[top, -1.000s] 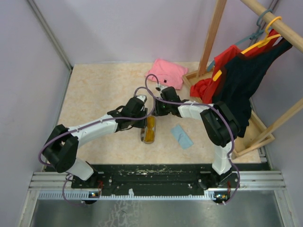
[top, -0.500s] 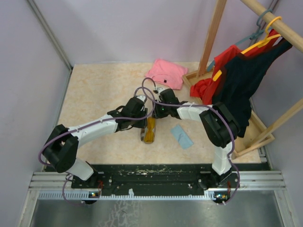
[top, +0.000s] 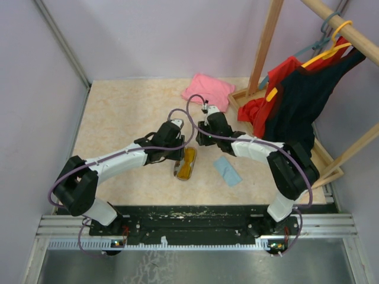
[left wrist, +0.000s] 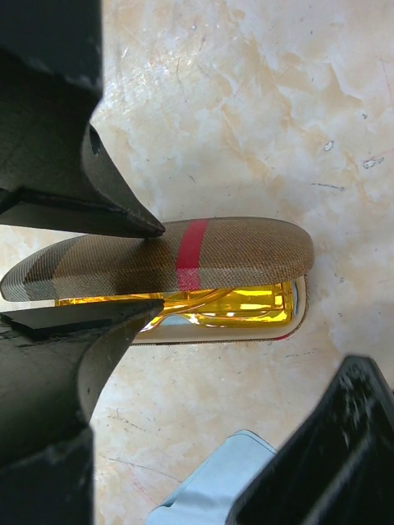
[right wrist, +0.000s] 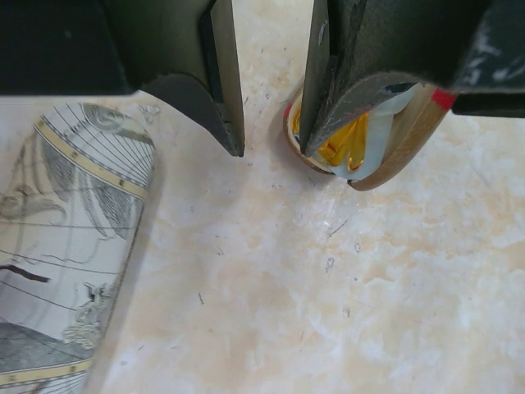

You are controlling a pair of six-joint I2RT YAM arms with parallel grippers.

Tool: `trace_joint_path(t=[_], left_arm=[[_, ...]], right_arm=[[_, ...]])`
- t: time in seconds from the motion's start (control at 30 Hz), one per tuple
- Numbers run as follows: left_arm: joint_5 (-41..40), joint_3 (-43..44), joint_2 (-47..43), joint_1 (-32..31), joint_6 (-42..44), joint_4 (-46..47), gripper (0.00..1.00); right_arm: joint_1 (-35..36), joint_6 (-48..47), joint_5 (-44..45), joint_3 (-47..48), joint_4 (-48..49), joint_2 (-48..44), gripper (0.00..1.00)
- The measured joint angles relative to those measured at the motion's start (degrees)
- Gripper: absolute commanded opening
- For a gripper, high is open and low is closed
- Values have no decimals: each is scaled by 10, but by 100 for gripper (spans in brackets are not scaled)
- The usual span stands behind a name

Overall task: Organize the sunglasses
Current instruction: Adjust the sunglasses in the sunglasses case, then close the sunglasses case at the center of the board.

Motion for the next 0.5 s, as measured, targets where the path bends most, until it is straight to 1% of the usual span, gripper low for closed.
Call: trace_joint_path(t=[0.13, 0.23, 0.37, 0.5], left_arm=[[1, 0, 0, 0, 0, 0, 43], [3, 0, 0, 0, 0, 0, 45], [7, 0, 0, 0, 0, 0, 46], [14, 0, 0, 0, 0, 0, 46]], right_arm=[[-6, 35, 29, -38, 14, -60, 34], [-11, 65, 32, -74, 21, -92, 33], [-15, 100, 3, -127, 20, -107, 31], [-15, 132, -52, -162, 17, -105, 29]])
